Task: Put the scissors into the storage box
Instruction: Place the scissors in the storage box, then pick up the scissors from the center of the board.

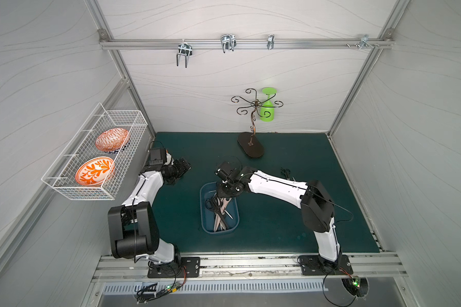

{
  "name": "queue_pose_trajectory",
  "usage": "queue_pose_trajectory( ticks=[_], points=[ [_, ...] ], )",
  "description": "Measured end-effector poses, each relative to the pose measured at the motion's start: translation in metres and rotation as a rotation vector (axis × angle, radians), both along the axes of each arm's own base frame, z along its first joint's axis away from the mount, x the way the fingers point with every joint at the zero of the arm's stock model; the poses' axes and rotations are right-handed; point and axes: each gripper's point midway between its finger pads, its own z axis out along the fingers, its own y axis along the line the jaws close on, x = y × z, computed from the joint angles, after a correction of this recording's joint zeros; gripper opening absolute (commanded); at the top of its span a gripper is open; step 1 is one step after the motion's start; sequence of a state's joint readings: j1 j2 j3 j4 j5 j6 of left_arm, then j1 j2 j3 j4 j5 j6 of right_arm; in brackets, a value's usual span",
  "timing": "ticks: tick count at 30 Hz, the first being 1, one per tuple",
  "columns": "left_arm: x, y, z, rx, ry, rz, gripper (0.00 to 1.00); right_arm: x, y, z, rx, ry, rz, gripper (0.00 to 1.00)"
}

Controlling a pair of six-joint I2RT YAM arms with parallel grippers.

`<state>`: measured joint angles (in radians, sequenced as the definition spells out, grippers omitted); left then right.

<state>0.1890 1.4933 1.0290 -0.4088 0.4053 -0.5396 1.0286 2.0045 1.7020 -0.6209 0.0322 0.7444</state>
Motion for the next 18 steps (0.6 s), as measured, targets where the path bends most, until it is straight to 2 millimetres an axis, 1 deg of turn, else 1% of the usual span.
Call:
queue_pose_trajectory(
  ticks=[2, 4, 5, 7, 9, 11, 13, 16, 18],
  points=[
    [0.001, -0.001, 0.001, -0.005, -0.003, -0.001, 0.89, 0.017, -0.011, 0.024, 0.022, -0.042, 0.000, 0.38],
    [0.002, -0.002, 0.002, -0.013, -0.010, -0.003, 0.89, 0.042, -0.030, 0.047, 0.038, -0.086, -0.018, 0.38],
    [0.002, -0.002, 0.003, -0.015, -0.014, -0.003, 0.89, 0.053, -0.039, 0.054, 0.041, -0.103, -0.031, 0.38],
    [0.003, -0.003, 0.002, -0.021, -0.017, -0.004, 0.89, 0.081, -0.071, 0.067, 0.033, -0.137, -0.072, 0.37],
    [0.003, -0.005, 0.002, -0.027, -0.018, -0.009, 0.89, 0.104, -0.102, 0.071, 0.010, -0.152, -0.114, 0.36],
    [0.002, -0.008, 0.000, -0.030, -0.017, -0.017, 0.89, 0.125, -0.134, 0.067, -0.026, -0.154, -0.155, 0.35],
    [0.002, -0.012, 0.000, -0.032, -0.017, -0.029, 0.89, 0.141, -0.168, 0.057, -0.073, -0.140, -0.197, 0.32],
    [0.001, -0.021, 0.000, -0.034, -0.018, -0.052, 0.89, 0.156, -0.211, 0.040, -0.134, -0.102, -0.243, 0.31],
    [0.001, -0.025, 0.000, -0.034, -0.018, -0.063, 0.89, 0.166, -0.232, 0.028, -0.166, -0.078, -0.265, 0.31]
  ],
)
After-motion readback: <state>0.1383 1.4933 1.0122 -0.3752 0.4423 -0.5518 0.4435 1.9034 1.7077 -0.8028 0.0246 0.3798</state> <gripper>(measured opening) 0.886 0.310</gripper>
